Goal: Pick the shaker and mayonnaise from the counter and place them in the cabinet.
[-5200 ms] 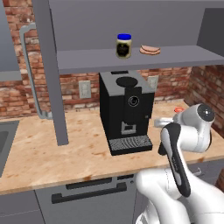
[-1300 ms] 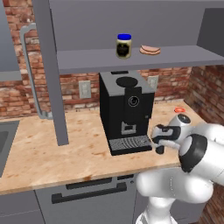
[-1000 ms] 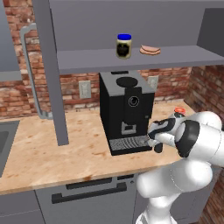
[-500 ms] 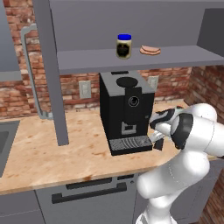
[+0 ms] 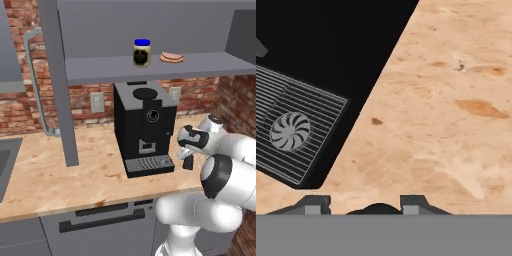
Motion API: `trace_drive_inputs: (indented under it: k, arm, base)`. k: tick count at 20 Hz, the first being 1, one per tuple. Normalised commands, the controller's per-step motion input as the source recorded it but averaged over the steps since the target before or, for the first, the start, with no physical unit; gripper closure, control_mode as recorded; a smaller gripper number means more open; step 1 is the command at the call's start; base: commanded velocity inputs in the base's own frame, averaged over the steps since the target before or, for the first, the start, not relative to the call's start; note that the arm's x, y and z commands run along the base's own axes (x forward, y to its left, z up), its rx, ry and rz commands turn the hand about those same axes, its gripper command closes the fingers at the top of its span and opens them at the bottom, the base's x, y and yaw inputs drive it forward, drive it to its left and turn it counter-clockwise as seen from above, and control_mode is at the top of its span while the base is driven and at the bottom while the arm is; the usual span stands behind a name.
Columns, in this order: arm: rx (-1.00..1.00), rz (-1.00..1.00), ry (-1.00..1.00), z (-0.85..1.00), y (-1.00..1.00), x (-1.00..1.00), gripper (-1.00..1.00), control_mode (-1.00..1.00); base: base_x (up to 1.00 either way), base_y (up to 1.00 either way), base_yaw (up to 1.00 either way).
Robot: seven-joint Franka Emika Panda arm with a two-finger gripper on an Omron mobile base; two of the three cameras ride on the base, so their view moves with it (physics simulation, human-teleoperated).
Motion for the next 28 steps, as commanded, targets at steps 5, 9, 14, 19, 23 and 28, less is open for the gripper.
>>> trace_drive_inputs:
  k: [5, 9, 14, 19, 23, 28]
  arm:
    - [-0.13, 0.00, -0.07, 0.44, 0.04, -0.52, 1.00, -1.00]
    - [-0.15, 0.00, -0.08, 0.52, 0.00, -0.49, 1.00, -1.00]
    - [-0.18, 0.00, -0.11, 0.64, 0.00, -0.48, 1.00, -1.00]
    - [-0.14, -0.02, -0.10, 0.75, 0.00, -0.22, 1.00, -1.00]
    - [-0.14, -0.05, -0.08, 0.78, 0.00, -0.01, 1.00, -1.00]
    - [-0.14, -0.05, -0.09, 0.76, -0.01, 0.00, 1.00, -1.00]
  base:
    - [0.00, 0.00, 0.00]
    - [0.00, 0.00, 0.00]
    - [0.00, 0.00, 0.00]
    - [0.00, 0.00, 0.00]
    - [0.00, 0.00, 0.00]
    - [0.00, 0.00, 0.00]
